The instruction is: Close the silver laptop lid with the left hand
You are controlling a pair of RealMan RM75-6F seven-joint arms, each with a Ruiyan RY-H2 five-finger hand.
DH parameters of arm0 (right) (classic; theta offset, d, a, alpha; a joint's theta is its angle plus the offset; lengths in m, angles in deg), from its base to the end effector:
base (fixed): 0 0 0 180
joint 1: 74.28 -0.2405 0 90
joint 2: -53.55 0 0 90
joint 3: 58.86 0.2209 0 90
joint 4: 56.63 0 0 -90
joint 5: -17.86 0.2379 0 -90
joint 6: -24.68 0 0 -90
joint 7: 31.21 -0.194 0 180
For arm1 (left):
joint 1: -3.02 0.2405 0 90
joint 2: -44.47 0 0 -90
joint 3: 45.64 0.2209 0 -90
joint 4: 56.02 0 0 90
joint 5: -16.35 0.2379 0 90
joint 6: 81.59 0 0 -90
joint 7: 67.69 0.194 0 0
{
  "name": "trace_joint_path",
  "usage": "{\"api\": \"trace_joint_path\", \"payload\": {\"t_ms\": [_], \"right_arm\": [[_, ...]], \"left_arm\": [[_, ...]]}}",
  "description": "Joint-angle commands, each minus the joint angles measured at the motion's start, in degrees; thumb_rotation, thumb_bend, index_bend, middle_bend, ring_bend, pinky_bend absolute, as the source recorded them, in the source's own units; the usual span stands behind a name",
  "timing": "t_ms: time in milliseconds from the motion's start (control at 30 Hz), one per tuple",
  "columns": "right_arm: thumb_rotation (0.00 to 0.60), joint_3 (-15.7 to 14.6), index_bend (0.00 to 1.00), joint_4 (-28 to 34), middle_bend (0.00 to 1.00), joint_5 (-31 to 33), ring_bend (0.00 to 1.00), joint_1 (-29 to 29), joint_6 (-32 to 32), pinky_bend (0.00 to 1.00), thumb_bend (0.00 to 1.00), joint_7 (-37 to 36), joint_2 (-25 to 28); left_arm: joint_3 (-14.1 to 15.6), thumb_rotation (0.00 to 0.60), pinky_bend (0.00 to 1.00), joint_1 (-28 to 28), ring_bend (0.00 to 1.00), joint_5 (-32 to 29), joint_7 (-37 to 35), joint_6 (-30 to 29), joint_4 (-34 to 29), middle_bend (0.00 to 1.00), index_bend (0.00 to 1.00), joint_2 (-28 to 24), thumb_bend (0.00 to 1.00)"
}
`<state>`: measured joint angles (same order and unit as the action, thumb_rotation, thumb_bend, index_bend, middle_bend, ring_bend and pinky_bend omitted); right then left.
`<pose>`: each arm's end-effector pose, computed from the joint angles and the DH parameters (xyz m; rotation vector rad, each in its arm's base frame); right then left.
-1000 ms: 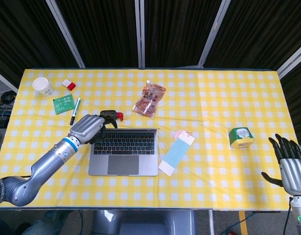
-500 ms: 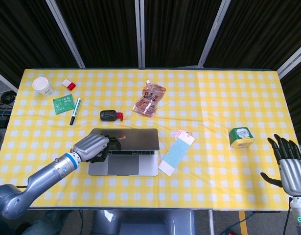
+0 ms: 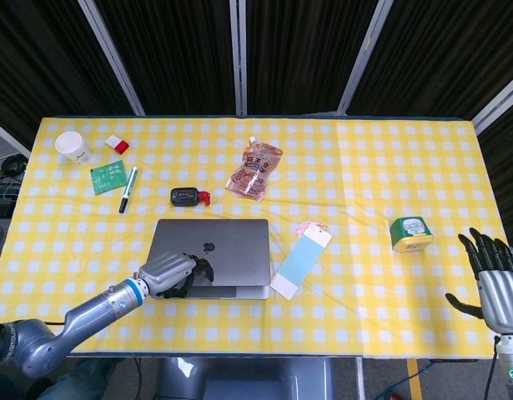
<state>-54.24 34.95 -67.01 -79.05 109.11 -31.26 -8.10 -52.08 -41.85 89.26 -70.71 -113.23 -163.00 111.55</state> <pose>-0.2989 -0.2381 0.1383 1.3697 -0.8542 0.8722 -0.0917 0.2901 -0.0589 -2.2713 -1.3612 -0.7809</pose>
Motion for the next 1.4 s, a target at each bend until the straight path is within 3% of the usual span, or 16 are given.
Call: {"api": "trace_joint_path", "payload": {"t_ms": [33,500,833,1033,1067,1133,1200,1233,1267,1400], "right_arm": [[0.6,0.0,0.0,0.0,0.0,0.0,0.0,0.0,0.0,0.0,0.0,0.0,0.0],[0.6,0.1,0.0,-0.4,0.0,0.4,0.0,0.0,-0.3,0.0,0.0,-0.4,0.0],[0.6,0.2,0.0,-0.4,0.0,0.5,0.0,0.0,-0.2,0.0,0.0,-0.6,0.1],[0.6,0.2,0.0,-0.2,0.0,0.3,0.0,0.1,0.1,0.0,0.0,-0.8,0.2],[0.6,0.1,0.0,-0.1,0.0,0.2,0.0,0.2,0.2,0.0,0.0,-0.8,0.2],[0.6,0.1,0.0,0.0,0.0,0.0,0.0,0.2,0.4,0.0,0.0,-0.9,0.3],[0.6,0.0,0.0,0.1,0.0,-0.3,0.0,0.3,0.7,0.0,0.0,-1.2,0.3],[0.6,0.1,0.0,0.1,0.0,-0.5,0.0,0.3,0.8,0.0,0.0,-1.4,0.3],[0.6,0.0,0.0,0.1,0.0,-1.0,0.0,0.3,1.2,0.0,0.0,-2.1,0.2],[0.6,-0.1,0.0,-0.2,0.0,-1.8,0.0,0.5,1.9,0.0,0.0,-2.4,0.2]], "left_arm": [[1.3,0.6,0.31,0.1,0.26,1.2,-0.7,-0.1,2.2,0.26,0.33,2.5,1.0],[3.9,0.6,0.31,0.3,0.26,2.5,-2.0,-1.1,8.2,0.26,0.33,8.6,1.0],[4.4,0.6,0.31,0.5,0.26,1.9,-3.8,-1.8,10.2,0.25,0.33,10.1,1.0],[2.0,0.599,0.26,2.7,0.23,6.6,-8.6,-8.9,6.1,0.19,0.29,6.7,1.0],[1.6,0.597,0.21,3.4,0.17,7.8,-9.0,-11.0,5.6,0.14,0.26,5.8,0.95],[1.0,0.59,0.08,5.2,0.06,10.2,-9.1,-16.0,4.7,0.05,0.16,3.5,0.67],[0.7,0.579,0.0,7.5,0.0,10.8,-6.8,-21.1,4.3,0.0,0.03,1.3,0.18],[0.5,0.576,0.0,8.8,0.0,10.2,-5.1,-23.5,4.2,0.0,0.01,0.6,0.08],[0.6,0.573,0.0,10.9,0.0,9.0,-2.1,-26.9,3.6,0.0,0.0,-0.2,0.01],[1.3,0.595,0.0,16.3,0.0,6.7,4.8,-35.5,1.6,0.0,0.0,-1.7,0.0]]}}
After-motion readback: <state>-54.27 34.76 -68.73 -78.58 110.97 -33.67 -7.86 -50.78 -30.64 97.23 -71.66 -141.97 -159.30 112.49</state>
